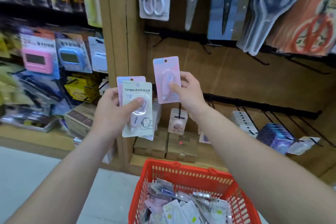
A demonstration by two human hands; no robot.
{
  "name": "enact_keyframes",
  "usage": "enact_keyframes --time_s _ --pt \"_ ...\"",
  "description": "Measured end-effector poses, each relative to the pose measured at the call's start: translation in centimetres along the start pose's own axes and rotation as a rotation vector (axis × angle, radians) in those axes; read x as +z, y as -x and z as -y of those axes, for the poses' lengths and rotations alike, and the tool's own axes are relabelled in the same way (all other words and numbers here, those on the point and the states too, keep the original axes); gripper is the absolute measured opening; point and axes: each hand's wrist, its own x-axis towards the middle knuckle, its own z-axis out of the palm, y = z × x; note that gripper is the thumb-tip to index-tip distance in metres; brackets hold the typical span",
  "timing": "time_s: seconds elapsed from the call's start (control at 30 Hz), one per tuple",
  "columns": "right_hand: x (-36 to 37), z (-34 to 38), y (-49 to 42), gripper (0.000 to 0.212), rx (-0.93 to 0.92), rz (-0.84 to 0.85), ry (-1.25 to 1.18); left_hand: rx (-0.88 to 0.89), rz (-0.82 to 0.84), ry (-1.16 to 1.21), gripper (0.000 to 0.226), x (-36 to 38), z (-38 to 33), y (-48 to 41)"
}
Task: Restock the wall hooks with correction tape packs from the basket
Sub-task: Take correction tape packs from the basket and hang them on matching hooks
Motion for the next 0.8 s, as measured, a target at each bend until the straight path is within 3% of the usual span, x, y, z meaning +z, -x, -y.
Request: enact_keyframes --time_s 0.2,0.43,0.6,0.67,0.73,0.8 --pt "4.0 1.8 -3.9 0.03 -0.049 -0.011 -0.006 -0.003 -0.025 0.078 0.033 -1.9 0.1 -0.6" --pt "5.2 1.0 -5.0 0.03 -0.065 -0.141 -0.008 -0.014 -0.051 0.116 0.03 -2.3 -0.2 -1.2" --pt "5.7 1.1 -6.3 0.028 0.122 -0.173 -0.017 -0.011 -0.044 0.096 0.036 -2.0 -0.4 -1.0" --pt "5.9 0.7 -6.3 0.039 0.191 -0.172 0.066 -0.015 -0.047 0.076 0.039 -2.0 -0.3 -0.9" --pt "5.7 0.3 -5.1 0.057 0.168 -0.179 0.218 -0.019 -0.054 0.058 0.039 -2.0 -0.2 -0.9" --pt "5.3 0.1 -3.0 0.044 0.122 -0.119 0.194 -0.021 -0.054 0.047 0.037 -2.1 0.0 -1.0"
